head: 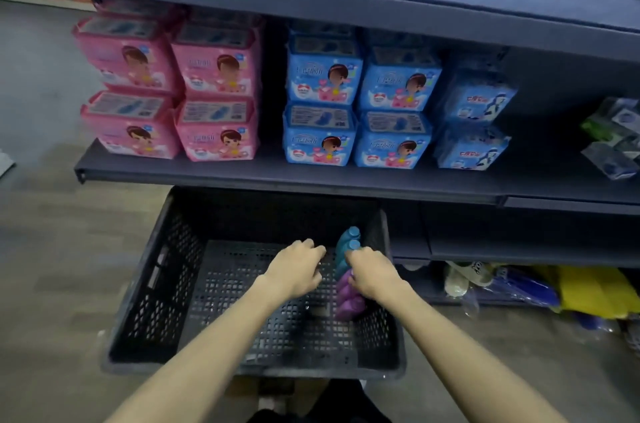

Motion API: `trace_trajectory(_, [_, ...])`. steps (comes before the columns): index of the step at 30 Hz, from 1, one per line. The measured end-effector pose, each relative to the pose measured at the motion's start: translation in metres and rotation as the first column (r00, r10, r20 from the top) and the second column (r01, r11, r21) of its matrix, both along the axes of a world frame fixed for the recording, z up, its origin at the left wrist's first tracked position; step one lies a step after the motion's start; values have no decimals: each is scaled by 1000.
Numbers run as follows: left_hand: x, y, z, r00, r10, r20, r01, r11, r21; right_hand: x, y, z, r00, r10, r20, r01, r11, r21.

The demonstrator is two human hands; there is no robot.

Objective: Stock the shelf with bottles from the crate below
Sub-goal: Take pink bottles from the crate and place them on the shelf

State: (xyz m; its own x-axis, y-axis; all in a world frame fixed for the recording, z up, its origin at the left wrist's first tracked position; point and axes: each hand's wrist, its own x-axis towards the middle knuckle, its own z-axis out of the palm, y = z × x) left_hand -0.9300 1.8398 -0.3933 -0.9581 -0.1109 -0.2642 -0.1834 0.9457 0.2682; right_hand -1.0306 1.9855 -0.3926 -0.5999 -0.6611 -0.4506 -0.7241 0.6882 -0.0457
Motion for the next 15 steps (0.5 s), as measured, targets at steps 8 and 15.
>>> trace_trajectory(8, [15, 21, -29, 988, 49, 145, -54, 998, 31, 21, 9, -51, 994, -99, 38, 90, 979, 184])
trace_trajectory(15, [15, 26, -42, 987, 59, 146, -65, 997, 38, 21, 7, -71, 996, -93, 16, 87, 971, 221])
